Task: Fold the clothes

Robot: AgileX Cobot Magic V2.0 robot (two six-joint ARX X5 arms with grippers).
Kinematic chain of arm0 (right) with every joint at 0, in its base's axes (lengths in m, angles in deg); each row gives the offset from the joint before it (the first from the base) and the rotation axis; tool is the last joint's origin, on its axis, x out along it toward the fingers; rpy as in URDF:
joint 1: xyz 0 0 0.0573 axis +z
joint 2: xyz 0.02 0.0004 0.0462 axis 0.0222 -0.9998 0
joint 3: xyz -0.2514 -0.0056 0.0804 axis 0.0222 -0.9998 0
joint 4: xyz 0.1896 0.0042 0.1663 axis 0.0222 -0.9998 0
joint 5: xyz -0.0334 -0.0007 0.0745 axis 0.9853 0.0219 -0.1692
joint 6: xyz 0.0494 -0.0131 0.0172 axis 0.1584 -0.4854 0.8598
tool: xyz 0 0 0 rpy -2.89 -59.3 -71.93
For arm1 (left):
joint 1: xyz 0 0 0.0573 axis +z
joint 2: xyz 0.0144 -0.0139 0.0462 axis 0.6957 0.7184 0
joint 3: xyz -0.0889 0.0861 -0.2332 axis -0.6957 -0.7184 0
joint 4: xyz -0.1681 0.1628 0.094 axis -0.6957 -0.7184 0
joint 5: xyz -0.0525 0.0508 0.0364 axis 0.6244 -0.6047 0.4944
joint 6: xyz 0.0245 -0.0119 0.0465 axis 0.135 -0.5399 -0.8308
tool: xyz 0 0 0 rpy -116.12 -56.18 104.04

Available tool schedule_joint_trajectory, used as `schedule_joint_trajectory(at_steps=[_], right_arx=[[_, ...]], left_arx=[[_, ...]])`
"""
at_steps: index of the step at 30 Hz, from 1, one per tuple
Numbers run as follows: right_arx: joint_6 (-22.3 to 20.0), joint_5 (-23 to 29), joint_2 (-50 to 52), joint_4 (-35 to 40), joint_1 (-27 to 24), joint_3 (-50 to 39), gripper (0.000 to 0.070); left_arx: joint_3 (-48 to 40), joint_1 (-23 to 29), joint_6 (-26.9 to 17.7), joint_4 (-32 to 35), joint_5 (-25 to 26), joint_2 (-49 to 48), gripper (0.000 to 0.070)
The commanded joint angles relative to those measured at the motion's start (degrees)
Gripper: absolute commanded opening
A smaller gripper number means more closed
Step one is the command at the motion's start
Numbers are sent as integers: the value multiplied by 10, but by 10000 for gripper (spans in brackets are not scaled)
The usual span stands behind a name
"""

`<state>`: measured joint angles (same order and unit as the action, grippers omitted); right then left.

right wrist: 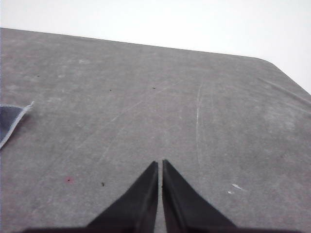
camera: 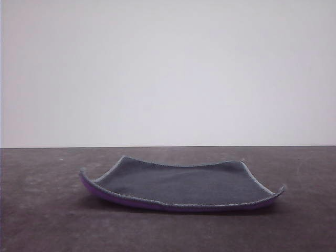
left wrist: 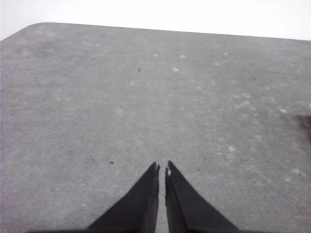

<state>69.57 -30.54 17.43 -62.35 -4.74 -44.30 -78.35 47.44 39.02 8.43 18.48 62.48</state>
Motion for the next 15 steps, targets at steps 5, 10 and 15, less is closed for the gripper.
schedule_joint_trajectory(at_steps=[5, 10, 15], right_arx=[[10, 2, 1, 7, 0, -2, 9], [10, -2, 1, 8, 0, -2, 9], [11, -3, 1, 14, 0, -2, 9]], left_arx=[[-10, 0, 2, -5, -1, 0, 16], [-10, 0, 2, -3, -1, 0, 16], [-10, 0, 2, 12, -1, 0, 16]])
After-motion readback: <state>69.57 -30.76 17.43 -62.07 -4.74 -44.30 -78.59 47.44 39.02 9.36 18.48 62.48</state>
